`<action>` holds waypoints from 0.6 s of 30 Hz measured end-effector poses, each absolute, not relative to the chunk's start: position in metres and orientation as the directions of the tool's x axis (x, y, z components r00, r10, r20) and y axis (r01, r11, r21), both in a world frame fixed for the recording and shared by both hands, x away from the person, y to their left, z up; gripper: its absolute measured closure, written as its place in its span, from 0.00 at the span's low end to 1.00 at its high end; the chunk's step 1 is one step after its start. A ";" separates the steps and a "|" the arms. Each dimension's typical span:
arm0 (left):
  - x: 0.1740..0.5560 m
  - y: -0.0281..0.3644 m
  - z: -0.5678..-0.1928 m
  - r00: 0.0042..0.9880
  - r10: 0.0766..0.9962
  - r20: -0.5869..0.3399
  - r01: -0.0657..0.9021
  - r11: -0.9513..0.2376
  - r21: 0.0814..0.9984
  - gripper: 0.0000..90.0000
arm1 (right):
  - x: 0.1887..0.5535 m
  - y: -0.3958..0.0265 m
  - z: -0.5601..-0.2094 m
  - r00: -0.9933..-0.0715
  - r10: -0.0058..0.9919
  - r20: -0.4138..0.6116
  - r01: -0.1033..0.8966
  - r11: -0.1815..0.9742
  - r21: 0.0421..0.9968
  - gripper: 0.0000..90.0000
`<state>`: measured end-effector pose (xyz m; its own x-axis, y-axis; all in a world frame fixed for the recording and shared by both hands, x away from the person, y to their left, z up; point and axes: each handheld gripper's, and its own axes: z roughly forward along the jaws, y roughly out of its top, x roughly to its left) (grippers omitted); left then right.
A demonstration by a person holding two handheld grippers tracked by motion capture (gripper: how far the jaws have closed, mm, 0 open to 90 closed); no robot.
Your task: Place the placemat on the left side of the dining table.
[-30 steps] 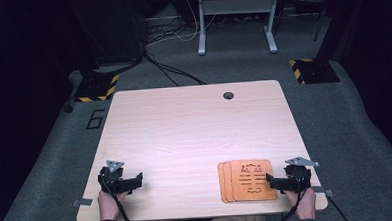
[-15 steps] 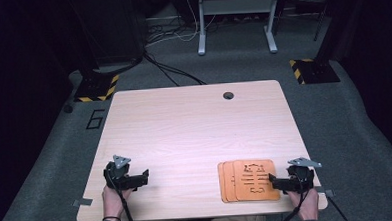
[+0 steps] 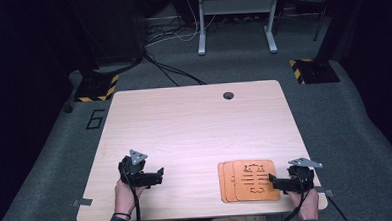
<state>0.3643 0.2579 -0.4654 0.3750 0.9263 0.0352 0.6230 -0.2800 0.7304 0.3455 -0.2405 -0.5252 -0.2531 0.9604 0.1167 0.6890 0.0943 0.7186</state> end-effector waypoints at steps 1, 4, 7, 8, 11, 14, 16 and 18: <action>0.365 0.255 -0.464 0.385 0.922 0.040 0.622 -0.292 0.726 0.00 | 0.345 -0.241 -0.525 -0.251 0.961 0.114 0.689 0.095 0.719 0.00; 0.365 0.248 -0.464 0.403 0.914 0.048 0.619 -0.311 0.721 0.00 | 0.343 -0.242 -0.524 -0.240 0.967 0.090 0.681 0.101 0.726 0.00; 0.366 0.243 -0.464 0.418 0.907 0.057 0.617 -0.329 0.714 0.00 | 0.342 -0.248 -0.523 -0.214 0.973 0.081 0.666 0.085 0.742 0.00; 0.366 0.242 -0.464 0.419 0.906 0.061 0.618 -0.334 0.712 0.00 | 0.342 -0.251 -0.522 -0.207 0.974 0.090 0.666 0.072 0.743 0.00; 0.367 0.238 -0.466 0.428 0.902 0.060 0.619 -0.341 0.708 0.00 | 0.342 -0.258 -0.520 -0.177 0.980 0.085 0.668 0.056 0.742 0.00; 0.368 0.235 -0.467 0.435 0.899 0.060 0.619 -0.347 0.705 0.00 | 0.346 -0.261 -0.524 -0.150 0.987 0.057 0.716 0.069 0.694 0.00; 0.368 0.232 -0.468 0.444 0.894 0.062 0.622 -0.358 0.696 0.00 | 0.346 -0.260 -0.525 -0.153 0.987 0.045 0.718 0.080 0.692 0.00; 0.368 0.229 -0.469 0.453 0.889 0.061 0.622 -0.365 0.693 0.00 | 0.346 -0.256 -0.526 -0.160 0.987 0.024 0.717 0.099 0.690 0.00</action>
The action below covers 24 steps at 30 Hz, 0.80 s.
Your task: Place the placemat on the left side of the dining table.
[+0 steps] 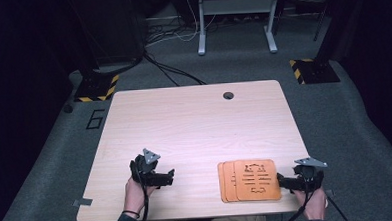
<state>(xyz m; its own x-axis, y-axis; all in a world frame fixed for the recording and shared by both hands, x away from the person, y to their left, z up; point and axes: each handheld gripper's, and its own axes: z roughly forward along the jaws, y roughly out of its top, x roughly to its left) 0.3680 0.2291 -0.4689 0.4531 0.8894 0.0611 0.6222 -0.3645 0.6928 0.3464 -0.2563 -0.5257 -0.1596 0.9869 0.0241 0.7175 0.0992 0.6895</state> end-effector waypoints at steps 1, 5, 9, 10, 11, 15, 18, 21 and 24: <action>0.368 0.227 -0.469 0.459 0.886 0.060 0.622 -0.369 0.690 0.00 | 0.347 -0.254 -0.526 -0.160 0.987 0.023 0.719 0.101 0.687 0.00; 0.367 0.220 -0.468 0.473 0.879 0.064 0.610 -0.379 0.695 0.00 | 0.344 -0.255 -0.523 -0.163 0.985 0.063 0.685 0.067 0.725 0.00; 0.368 0.210 -0.464 0.494 0.867 0.066 0.598 -0.393 0.698 0.00 | 0.345 -0.248 -0.521 -0.202 0.978 0.042 0.686 0.111 0.719 0.00; 0.368 0.208 -0.464 0.497 0.865 0.069 0.595 -0.398 0.698 0.00 | 0.345 -0.247 -0.521 -0.208 0.977 0.041 0.685 0.116 0.720 0.00; 0.368 0.204 -0.463 0.506 0.860 0.069 0.592 -0.404 0.698 0.00 | 0.345 -0.247 -0.521 -0.210 0.977 0.046 0.688 0.114 0.717 0.00; 0.367 0.194 -0.461 0.529 0.846 0.065 0.581 -0.417 0.699 0.00 | 0.346 -0.246 -0.526 -0.205 0.978 0.046 0.697 0.113 0.708 0.00; 0.369 0.180 -0.457 0.557 0.829 0.053 0.574 -0.431 0.696 0.00 | 0.345 -0.246 -0.526 -0.207 0.977 0.044 0.695 0.115 0.710 0.00; 0.370 0.171 -0.455 0.574 0.817 0.045 0.570 -0.439 0.695 0.00 | 0.345 -0.246 -0.526 -0.206 0.978 0.042 0.694 0.115 0.711 0.00; 0.371 0.155 -0.454 0.601 0.798 0.031 0.568 -0.454 0.687 0.00 | 0.344 -0.245 -0.526 -0.201 0.978 0.045 0.696 0.110 0.710 0.00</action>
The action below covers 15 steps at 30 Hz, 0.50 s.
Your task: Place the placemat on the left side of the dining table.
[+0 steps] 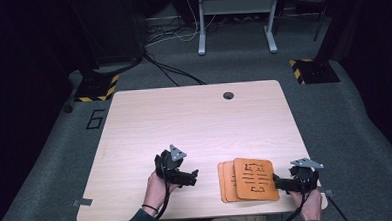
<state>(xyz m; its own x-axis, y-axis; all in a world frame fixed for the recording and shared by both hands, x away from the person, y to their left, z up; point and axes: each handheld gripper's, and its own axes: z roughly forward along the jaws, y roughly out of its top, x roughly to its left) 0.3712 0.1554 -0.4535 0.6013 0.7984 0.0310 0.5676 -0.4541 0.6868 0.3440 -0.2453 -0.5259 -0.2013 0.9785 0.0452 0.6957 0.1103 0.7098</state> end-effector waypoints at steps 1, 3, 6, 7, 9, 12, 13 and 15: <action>0.372 0.150 -0.454 0.611 0.792 0.022 0.571 -0.459 0.681 0.00 | 0.344 -0.246 -0.526 -0.205 0.978 0.044 0.694 0.114 0.711 0.00; 0.373 0.146 -0.455 0.615 0.788 0.014 0.573 -0.459 0.679 0.00 | 0.344 -0.246 -0.526 -0.206 0.977 0.046 0.694 0.113 0.711 0.00; 0.377 0.135 -0.459 0.633 0.773 -0.034 0.593 -0.456 0.663 0.00 | 0.345 -0.246 -0.526 -0.206 0.977 0.049 0.695 0.111 0.710 0.00; 0.378 0.133 -0.460 0.636 0.770 -0.047 0.598 -0.455 0.660 0.00 | 0.345 -0.246 -0.526 -0.206 0.977 0.049 0.695 0.110 0.710 0.00; 0.379 0.131 -0.461 0.637 0.769 -0.059 0.605 -0.451 0.656 0.00 | 0.345 -0.247 -0.527 -0.207 0.977 0.050 0.695 0.111 0.710 0.00; 0.383 0.125 -0.464 0.640 0.762 -0.100 0.623 -0.438 0.648 0.00 | 0.345 -0.247 -0.527 -0.208 0.977 0.055 0.696 0.108 0.709 0.00; 0.384 0.124 -0.464 0.640 0.760 -0.116 0.631 -0.433 0.643 0.00 | 0.345 -0.247 -0.527 -0.208 0.977 0.054 0.696 0.109 0.710 0.00; 0.386 0.120 -0.464 0.641 0.757 -0.128 0.635 -0.428 0.643 0.00 | 0.346 -0.247 -0.527 -0.208 0.977 0.055 0.696 0.109 0.710 0.00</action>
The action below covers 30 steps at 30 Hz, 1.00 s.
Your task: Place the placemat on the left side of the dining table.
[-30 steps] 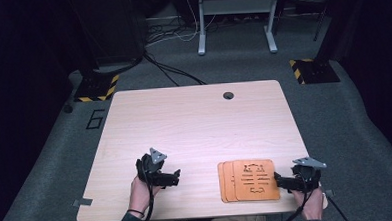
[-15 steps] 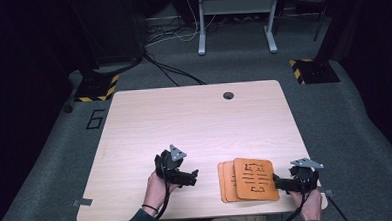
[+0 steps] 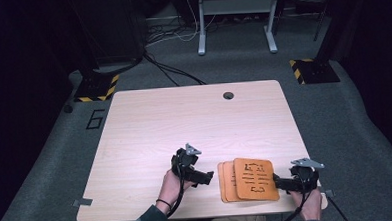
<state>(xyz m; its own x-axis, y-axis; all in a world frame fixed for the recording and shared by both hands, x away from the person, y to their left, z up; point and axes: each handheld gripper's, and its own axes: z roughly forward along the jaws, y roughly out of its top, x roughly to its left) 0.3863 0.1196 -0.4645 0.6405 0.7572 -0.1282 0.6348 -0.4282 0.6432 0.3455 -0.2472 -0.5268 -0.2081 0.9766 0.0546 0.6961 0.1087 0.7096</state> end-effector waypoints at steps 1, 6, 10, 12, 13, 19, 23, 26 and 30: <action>0.387 0.117 -0.464 0.643 0.753 -0.140 0.640 -0.429 0.637 0.00 | 0.346 -0.247 -0.527 -0.206 0.977 0.055 0.696 0.107 0.710 0.00; 0.389 0.101 -0.464 0.655 0.740 -0.154 0.642 -0.437 0.630 0.00 | 0.346 -0.247 -0.527 -0.204 0.978 0.055 0.696 0.105 0.710 0.00; 0.391 0.089 -0.466 0.656 0.733 -0.177 0.648 -0.428 0.630 0.00 | 0.346 -0.247 -0.527 -0.203 0.978 0.055 0.696 0.104 0.711 0.00; 0.392 0.078 -0.468 0.664 0.724 -0.189 0.651 -0.435 0.622 0.00 | 0.346 -0.247 -0.527 -0.201 0.978 0.055 0.695 0.103 0.711 0.00; 0.392 0.078 -0.468 0.664 0.724 -0.189 0.651 -0.435 0.622 0.00 | 0.346 -0.247 -0.527 -0.201 0.978 0.055 0.695 0.103 0.711 0.00; 0.397 0.061 -0.474 0.685 0.687 -0.241 0.659 -0.444 0.607 0.00 | 0.345 -0.247 -0.527 -0.199 0.978 0.054 0.694 0.102 0.713 0.00; 0.399 0.056 -0.476 0.691 0.681 -0.244 0.660 -0.457 0.596 0.00 | 0.345 -0.247 -0.527 -0.200 0.978 0.054 0.694 0.102 0.713 0.00; 0.399 0.051 -0.476 0.692 0.677 -0.249 0.663 -0.461 0.590 0.00 | 0.345 -0.247 -0.527 -0.200 0.978 0.055 0.694 0.102 0.713 0.00; 0.401 0.044 -0.479 0.697 0.670 -0.257 0.665 -0.468 0.582 0.00 | 0.345 -0.247 -0.527 -0.199 0.978 0.055 0.694 0.101 0.713 0.00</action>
